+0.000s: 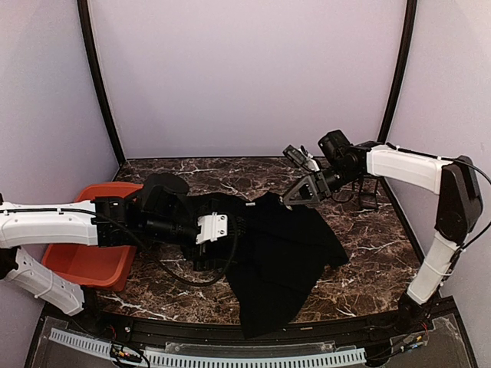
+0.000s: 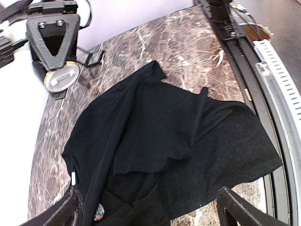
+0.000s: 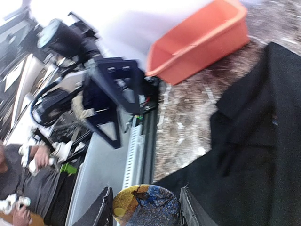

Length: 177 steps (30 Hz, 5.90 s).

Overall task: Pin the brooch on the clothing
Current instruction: Pass from the right arm to the left, then pass from the left arm to the right

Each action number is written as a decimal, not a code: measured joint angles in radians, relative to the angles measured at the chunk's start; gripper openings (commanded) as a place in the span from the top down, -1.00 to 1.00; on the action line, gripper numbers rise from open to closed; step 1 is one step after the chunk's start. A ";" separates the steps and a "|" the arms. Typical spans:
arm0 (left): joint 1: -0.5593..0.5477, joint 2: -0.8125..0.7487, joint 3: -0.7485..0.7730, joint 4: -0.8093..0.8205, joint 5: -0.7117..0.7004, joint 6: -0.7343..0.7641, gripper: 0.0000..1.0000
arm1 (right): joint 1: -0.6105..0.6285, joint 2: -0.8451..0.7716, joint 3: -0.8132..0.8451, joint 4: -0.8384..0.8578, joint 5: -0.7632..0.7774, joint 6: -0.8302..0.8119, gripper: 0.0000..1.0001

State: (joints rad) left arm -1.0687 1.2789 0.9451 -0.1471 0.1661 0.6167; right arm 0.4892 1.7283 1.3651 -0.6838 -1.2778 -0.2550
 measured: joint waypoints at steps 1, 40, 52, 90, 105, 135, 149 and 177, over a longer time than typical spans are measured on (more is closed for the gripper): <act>0.000 -0.005 -0.009 0.009 0.013 0.009 -0.95 | 0.018 -0.004 0.002 -0.014 -0.024 -0.018 0.21; 0.000 0.232 0.270 -0.047 0.101 0.243 0.13 | 0.194 0.026 0.036 -0.153 -0.027 -0.137 0.24; 0.000 0.251 0.279 -0.043 0.111 0.262 0.31 | 0.203 0.026 0.036 -0.153 -0.025 -0.136 0.25; 0.001 0.269 0.283 -0.023 0.122 0.288 0.99 | 0.213 0.029 0.035 -0.186 -0.002 -0.126 0.11; 0.011 0.254 0.239 0.057 0.086 0.000 0.99 | 0.102 -0.164 -0.021 -0.025 0.177 -0.050 -0.20; 0.155 0.159 0.016 0.566 0.443 -0.750 0.99 | 0.232 -0.419 -0.465 0.820 0.392 0.166 0.23; 0.156 0.159 -0.007 0.648 0.447 -0.783 0.99 | 0.251 -0.388 -0.456 0.941 0.386 0.269 0.58; 0.157 0.145 -0.019 0.649 0.427 -0.782 0.99 | 0.266 -0.369 -0.439 0.927 0.375 0.259 0.65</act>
State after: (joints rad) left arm -0.9115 1.4242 0.9264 0.5018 0.5934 -0.1650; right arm 0.7547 1.3598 0.9257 0.2432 -0.9024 0.0044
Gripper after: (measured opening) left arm 0.045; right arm 0.179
